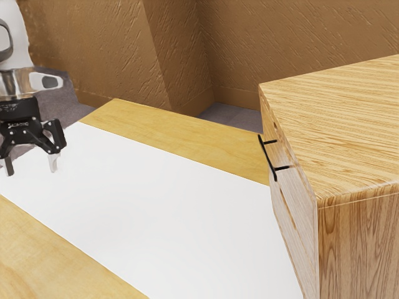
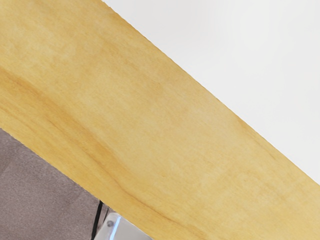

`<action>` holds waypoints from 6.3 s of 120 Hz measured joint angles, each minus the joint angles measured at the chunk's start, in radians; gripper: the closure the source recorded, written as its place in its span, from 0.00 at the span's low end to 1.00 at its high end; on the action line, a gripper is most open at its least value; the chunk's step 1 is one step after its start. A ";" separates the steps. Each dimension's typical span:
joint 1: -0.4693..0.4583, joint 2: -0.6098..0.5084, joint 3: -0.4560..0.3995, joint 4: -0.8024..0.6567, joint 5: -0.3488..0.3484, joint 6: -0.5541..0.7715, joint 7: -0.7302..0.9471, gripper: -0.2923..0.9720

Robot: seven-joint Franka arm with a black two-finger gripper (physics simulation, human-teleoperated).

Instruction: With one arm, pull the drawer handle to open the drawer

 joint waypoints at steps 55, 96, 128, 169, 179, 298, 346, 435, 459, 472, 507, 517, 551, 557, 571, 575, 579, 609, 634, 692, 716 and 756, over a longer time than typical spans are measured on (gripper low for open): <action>0.024 -0.107 -0.005 0.080 -0.010 0.362 -0.238 0.23; 0.257 -0.412 -0.718 0.075 -0.030 0.400 -0.329 0.23; 0.071 -0.134 -0.783 0.086 0.046 0.422 -0.409 0.23; -0.231 -0.129 -0.530 0.071 0.165 0.491 -0.497 0.23; -0.286 -0.109 -0.527 0.065 0.143 0.504 -0.539 0.23; -0.346 -0.400 -0.582 -0.296 0.001 0.556 -1.144 0.23; -0.345 -0.276 -0.572 -0.222 0.080 0.611 -1.214 0.23; -0.352 -0.183 -0.539 -0.192 0.083 0.629 -1.265 0.23; -0.349 -0.167 -0.530 -0.187 0.083 0.629 -1.272 0.23; -0.348 -0.140 -0.529 -0.166 0.088 0.629 -1.275 0.23; -0.346 -0.070 -0.513 -0.097 0.092 0.629 -1.278 0.23; -0.347 -0.052 -0.513 -0.073 0.092 0.629 -1.278 0.23; -0.352 -0.026 -0.513 -0.069 0.077 0.629 -1.279 0.23; -0.350 -0.023 -0.513 -0.070 0.074 0.629 -1.280 0.23; -0.349 -0.013 -0.509 -0.071 0.070 0.629 -1.280 0.23; -0.347 -0.010 -0.509 -0.071 0.069 0.629 -1.281 0.23; -0.346 -0.008 -0.508 -0.072 0.069 0.629 -1.281 0.23; -0.346 0.013 -0.506 -0.073 0.066 0.630 -1.283 0.23; -0.365 0.007 -0.484 -0.087 0.057 0.631 -1.285 0.23; -0.344 -0.052 -0.485 -0.164 0.045 0.632 -1.287 0.24; -0.333 -0.088 -0.488 -0.197 0.044 0.631 -1.287 0.23; -0.348 -0.141 -0.486 -0.253 0.044 0.630 -1.288 0.23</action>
